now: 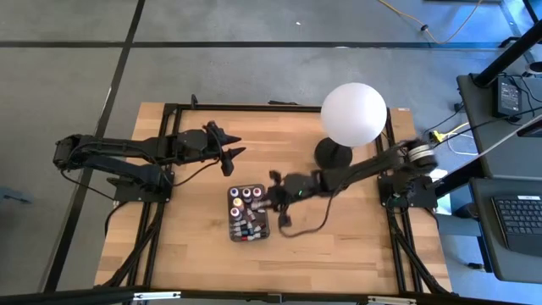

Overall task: Pick & Place food coloring
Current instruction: Put the small green food coloring bottle into the black bin, then return to Home Position

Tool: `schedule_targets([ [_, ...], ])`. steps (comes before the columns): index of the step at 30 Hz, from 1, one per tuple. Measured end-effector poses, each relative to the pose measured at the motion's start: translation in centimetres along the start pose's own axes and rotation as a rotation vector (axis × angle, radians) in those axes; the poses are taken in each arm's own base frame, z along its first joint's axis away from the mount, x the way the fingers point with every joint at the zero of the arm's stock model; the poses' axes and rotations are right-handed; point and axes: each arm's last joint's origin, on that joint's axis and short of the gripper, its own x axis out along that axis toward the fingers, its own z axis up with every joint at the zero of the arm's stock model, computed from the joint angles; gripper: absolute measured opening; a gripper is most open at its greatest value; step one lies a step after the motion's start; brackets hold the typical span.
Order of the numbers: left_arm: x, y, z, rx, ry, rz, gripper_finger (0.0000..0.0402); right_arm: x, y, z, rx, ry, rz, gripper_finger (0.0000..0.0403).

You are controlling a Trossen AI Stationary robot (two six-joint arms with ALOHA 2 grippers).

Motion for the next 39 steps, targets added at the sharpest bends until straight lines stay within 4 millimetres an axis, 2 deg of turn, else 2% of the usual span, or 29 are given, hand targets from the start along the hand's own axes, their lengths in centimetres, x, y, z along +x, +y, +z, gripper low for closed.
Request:
schedule_targets([
  [2,0.0,-0.1,0.0,-0.042,0.003,-0.020,0.0170,2.1,1.3,-1.5,0.019,-0.007,0.024,0.0076],
  [5,0.0,-0.3,0.0,-0.069,0.017,-0.094,0.0171,4.2,3.0,-3.2,0.022,-0.011,0.018,0.0077],
  [9,-0.2,-1.0,-0.1,-0.101,0.043,-0.217,0.0169,5.4,4.1,-4.1,0.011,0.066,-0.082,0.0077],
  [13,-0.5,-1.7,-0.2,-0.095,0.047,-0.241,0.0170,6.0,4.4,-4.3,0.045,0.080,-0.084,0.0077],
  [24,-1.5,-4.0,-0.9,-0.119,0.067,-0.310,0.0169,6.0,4.4,-4.5,0.097,0.093,-0.084,0.0079],
  [33,-3.5,-6.8,-1.8,-0.086,0.053,-0.343,0.0173,5.8,4.4,-4.4,0.098,0.094,-0.081,0.0151],
  [36,-4.1,-7.5,-2.0,-0.071,0.055,-0.374,0.0171,5.0,4.5,-3.5,0.101,0.095,-0.048,0.0168],
  [39,-4.6,-8.1,-2.2,-0.024,0.051,-0.406,0.0169,3.1,4.9,-1.9,0.099,0.104,0.015,0.0175],
])
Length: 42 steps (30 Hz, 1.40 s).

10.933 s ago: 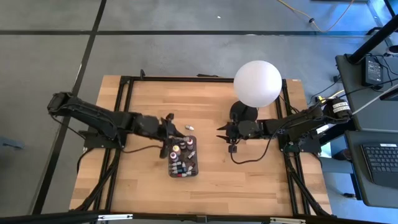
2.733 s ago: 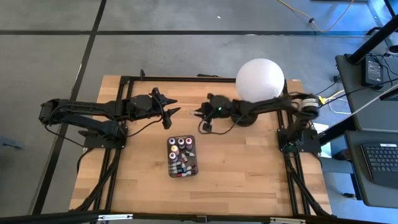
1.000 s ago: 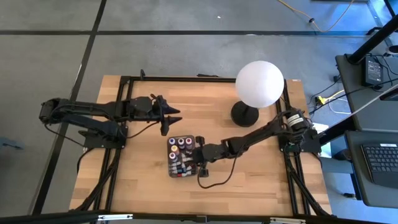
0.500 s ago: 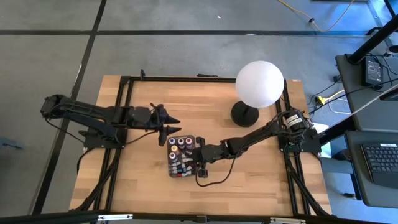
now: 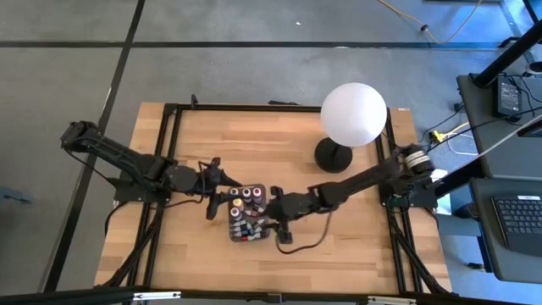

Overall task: Pick & Place food coloring
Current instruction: Return to Home Position

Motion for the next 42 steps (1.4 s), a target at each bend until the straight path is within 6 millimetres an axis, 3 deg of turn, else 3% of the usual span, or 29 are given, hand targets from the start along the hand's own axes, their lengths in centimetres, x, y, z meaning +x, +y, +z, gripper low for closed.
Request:
schedule_targets([
  [3,-0.3,-0.8,-0.1,0.041,-0.013,-0.044,0.0169,-3.3,1.1,1.5,0.003,0.046,0.072,0.0177],
  [6,-0.6,-1.8,0.1,0.050,-0.054,-0.103,0.0171,-6.4,2.7,1.8,0.138,0.157,0.131,0.0176],
  [11,-1.3,-3.2,-0.2,0.138,-0.067,-0.187,0.0169,-9.1,6.8,0.2,0.049,0.083,0.028,0.0173],
  [15,-2.2,-2.8,-1.2,0.153,-0.126,-0.195,0.0167,-11.0,8.3,-1.7,0.040,-0.075,0.086,0.0173],
  [17,-2.8,-1.9,-2.4,0.141,-0.156,-0.211,0.0168,-11.9,7.9,-2.6,0.062,-0.164,0.125,0.0173],
  [26,-6.1,3.1,-6.3,-0.021,-0.327,-0.299,0.0168,-14.2,4.0,-10.6,0.170,-0.321,0.180,0.0173],
  [35,-6.7,6.4,-7.7,-0.009,-0.381,-0.248,0.0170,-16.6,-0.1,-13.6,0.224,-0.450,0.145,0.0173],
  [42,-7.1,8.1,-8.4,0.009,-0.415,-0.147,0.0167,-17.7,-1.6,-15.1,0.200,-0.500,0.106,0.0173],
])
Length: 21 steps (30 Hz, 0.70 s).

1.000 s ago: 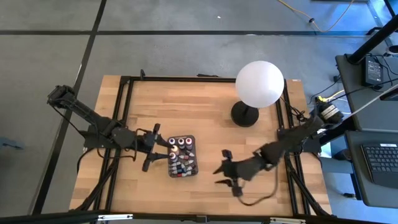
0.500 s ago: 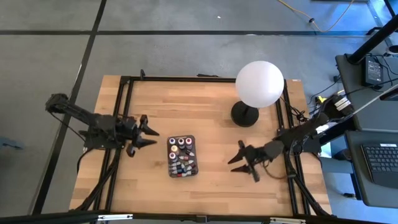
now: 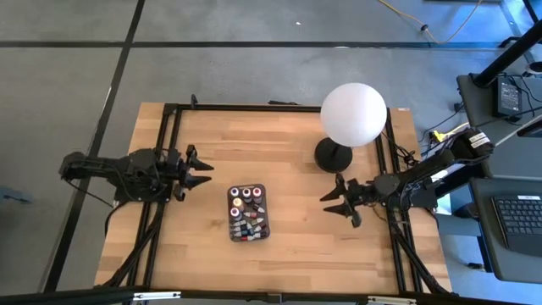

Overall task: Pick & Place food coloring
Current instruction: Return to Home Position

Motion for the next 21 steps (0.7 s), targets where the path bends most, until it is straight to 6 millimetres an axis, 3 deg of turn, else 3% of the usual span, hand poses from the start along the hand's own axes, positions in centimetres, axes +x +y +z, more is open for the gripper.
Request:
schedule_targets([
  [3,-0.5,0.4,0.1,0.004,-0.014,0.008,0.0169,-1.2,-0.2,-0.1,-0.029,-0.070,0.035,0.0173],
  [16,-1.5,1.4,-0.6,-0.008,0.027,0.093,0.0168,-1.9,-1.6,1.1,-0.073,-0.084,-0.012,0.0173],
  [21,-1.0,2.1,-2.7,-0.003,0.011,0.078,0.0170,-2.7,-1.7,1.7,-0.069,-0.102,-0.032,0.0173],
])
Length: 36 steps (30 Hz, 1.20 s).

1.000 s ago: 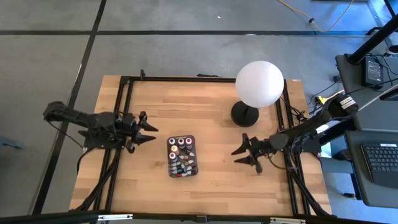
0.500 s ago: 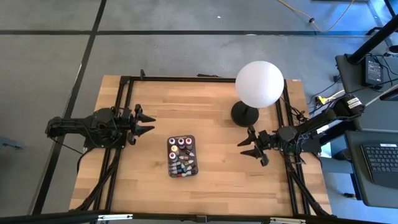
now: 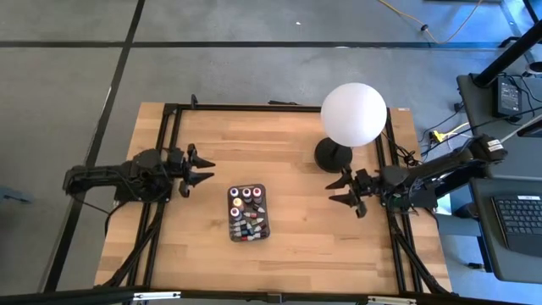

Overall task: Pick & Place food coloring
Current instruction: Return to Home Position

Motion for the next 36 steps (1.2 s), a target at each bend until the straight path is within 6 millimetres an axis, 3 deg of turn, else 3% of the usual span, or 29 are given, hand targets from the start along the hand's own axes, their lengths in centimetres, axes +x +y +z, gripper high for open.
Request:
schedule_targets([
  [18,0.0,0.6,-0.4,0.025,0.019,0.067,0.0167,-3.3,0.1,1.3,-0.040,-0.030,0.021,0.0173],
  [27,0.0,0.6,-0.4,0.025,0.019,0.066,0.0171,-5.1,0.8,2.0,-0.077,-0.097,0.249,0.0173],
  [36,0.0,0.6,-0.4,0.025,0.018,0.066,0.0171,-5.3,0.9,1.9,-0.091,-0.091,0.270,0.0173],
])
